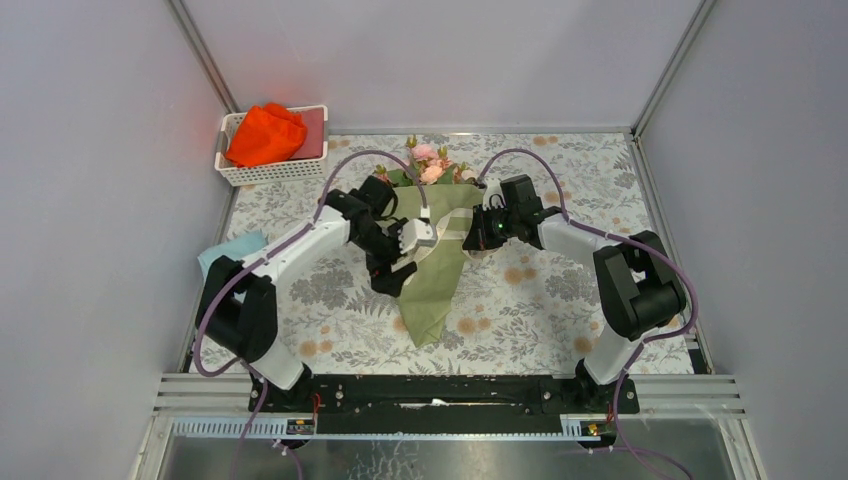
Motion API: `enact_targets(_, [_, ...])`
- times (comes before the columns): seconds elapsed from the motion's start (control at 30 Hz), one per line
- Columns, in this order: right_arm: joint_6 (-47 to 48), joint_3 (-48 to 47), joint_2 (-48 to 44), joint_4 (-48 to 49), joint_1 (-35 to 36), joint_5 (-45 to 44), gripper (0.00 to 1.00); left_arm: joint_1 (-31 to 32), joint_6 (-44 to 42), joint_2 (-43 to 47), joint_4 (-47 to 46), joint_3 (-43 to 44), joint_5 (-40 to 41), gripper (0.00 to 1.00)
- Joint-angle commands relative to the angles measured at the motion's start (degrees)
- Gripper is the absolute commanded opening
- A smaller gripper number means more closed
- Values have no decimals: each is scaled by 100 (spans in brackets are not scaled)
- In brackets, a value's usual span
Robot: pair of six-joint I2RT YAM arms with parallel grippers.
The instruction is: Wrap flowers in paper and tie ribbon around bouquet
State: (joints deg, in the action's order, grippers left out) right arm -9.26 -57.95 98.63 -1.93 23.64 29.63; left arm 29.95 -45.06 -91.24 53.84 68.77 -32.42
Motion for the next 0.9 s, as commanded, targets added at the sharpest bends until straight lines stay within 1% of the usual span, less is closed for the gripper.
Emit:
enact_targets(0.0, [64, -223, 7, -8, 27, 50, 0, -828, -110, -209, 131, 522, -364, 99])
enact_targets(0.03, [62, -217, 7, -6, 27, 44, 0, -1061, 244, -367, -49, 624, -394, 98])
enact_targets(0.07, [62, -216, 5, -4, 27, 50, 0, -1288, 577, -586, -222, 748, -355, 94])
enact_targets(0.1, [66, -209, 7, -8, 27, 37, 0, -1443, 864, -829, -289, 915, -274, 85])
enact_targets(0.17, [79, -208, 6, -16, 29, 22, 0, -1566, 1107, -1337, -115, 1187, -254, 61])
enact_targets(0.2, [85, -200, 6, -17, 27, 20, 0, -1571, 1091, -1499, 10, 1226, -359, 56])
enact_targets(0.3, [122, -199, 6, -58, 27, -17, 0, -1576, 1087, -1653, 74, 1163, -803, 56])
enact_targets(0.4, [141, -199, 7, -79, 27, -12, 0, -1572, 1299, -1765, -56, 1139, -812, 62])
enact_targets(0.47, [141, -198, 7, -79, 27, -18, 0, -1572, 1387, -1861, -96, 1123, -812, 62])
enact_targets(0.6, [141, -199, 7, -72, 27, -15, 0, -1535, 1416, -1985, -96, 1059, -837, 54])
enact_targets(0.87, [153, -198, 1, -79, 29, -21, 0, -1252, 1289, -1954, -147, 832, -550, 53])
